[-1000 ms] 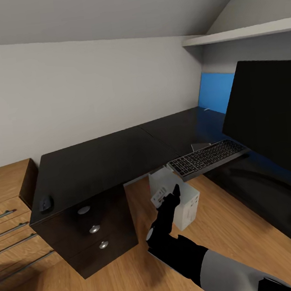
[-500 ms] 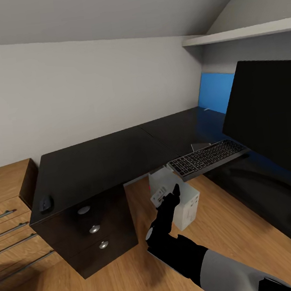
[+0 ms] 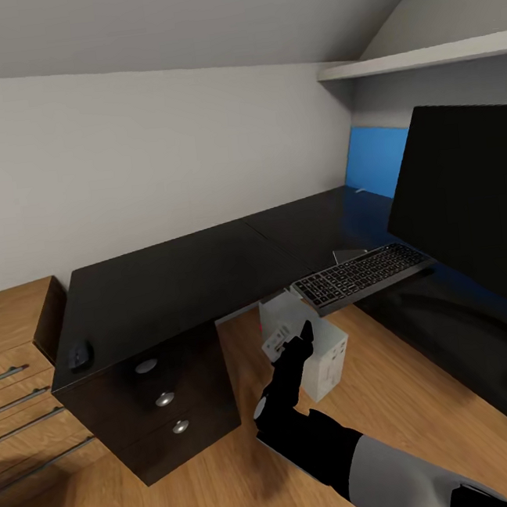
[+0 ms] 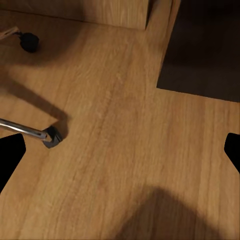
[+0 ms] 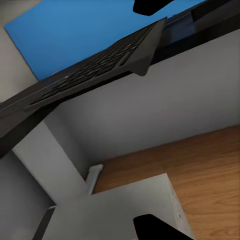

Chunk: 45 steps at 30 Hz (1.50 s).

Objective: In the bedroom, organize the workspace by keeping the computer under the desk, ensuring the monitor is on the desk, placing the keyboard on the desk next to the monitor, placing the mouse on the desk next to the keyboard, moving the folder from the swivel chair onto the desk next to the mouse, stacking the notebook on top of the folder with the pen on top of the notebook, and positioning the swivel chair next to the desk.

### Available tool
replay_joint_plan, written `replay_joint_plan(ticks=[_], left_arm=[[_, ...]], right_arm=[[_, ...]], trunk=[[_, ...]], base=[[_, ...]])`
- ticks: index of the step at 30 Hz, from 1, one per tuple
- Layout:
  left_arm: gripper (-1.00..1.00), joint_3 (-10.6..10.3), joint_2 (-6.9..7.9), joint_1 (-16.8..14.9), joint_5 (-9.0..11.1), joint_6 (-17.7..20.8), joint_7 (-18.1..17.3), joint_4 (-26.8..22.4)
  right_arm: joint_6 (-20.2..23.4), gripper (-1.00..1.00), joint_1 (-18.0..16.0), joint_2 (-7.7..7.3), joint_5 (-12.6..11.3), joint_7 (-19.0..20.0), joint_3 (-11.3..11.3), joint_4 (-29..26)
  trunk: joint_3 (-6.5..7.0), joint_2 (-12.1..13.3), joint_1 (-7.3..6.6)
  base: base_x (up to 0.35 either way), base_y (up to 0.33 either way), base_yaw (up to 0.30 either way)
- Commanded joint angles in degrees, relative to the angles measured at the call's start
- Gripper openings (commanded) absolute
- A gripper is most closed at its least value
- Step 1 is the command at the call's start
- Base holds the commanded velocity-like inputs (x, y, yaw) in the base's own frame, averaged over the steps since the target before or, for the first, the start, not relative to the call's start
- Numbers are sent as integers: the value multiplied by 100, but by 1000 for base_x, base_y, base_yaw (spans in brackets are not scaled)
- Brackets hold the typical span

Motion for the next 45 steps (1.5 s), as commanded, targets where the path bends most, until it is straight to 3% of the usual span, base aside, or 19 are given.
replay_joint_plan(ticks=[1,27,38,45], left_arm=[[100,-11,3,4,60,-26,15,-7],[100,-30,3,2,57,-21,15,17],[100,-37,3,-1,-92,-19,6,122],[100,-37,3,0,-97,-18,7,124]], right_arm=[[41,100,-9,0,-51,-51,35,0],[-75,100,-1,0,-42,-51,44,-1],[-145,100,-1,0,-61,-8,35,-23],[-146,100,-1,0,-68,-2,35,-26]], trunk=[[-4,-2,0],[-4,-2,0],[-4,-2,0],[121,278,-154]], base=[[0,0,0],[0,0,0],[0,0,0],[0,0,0]])
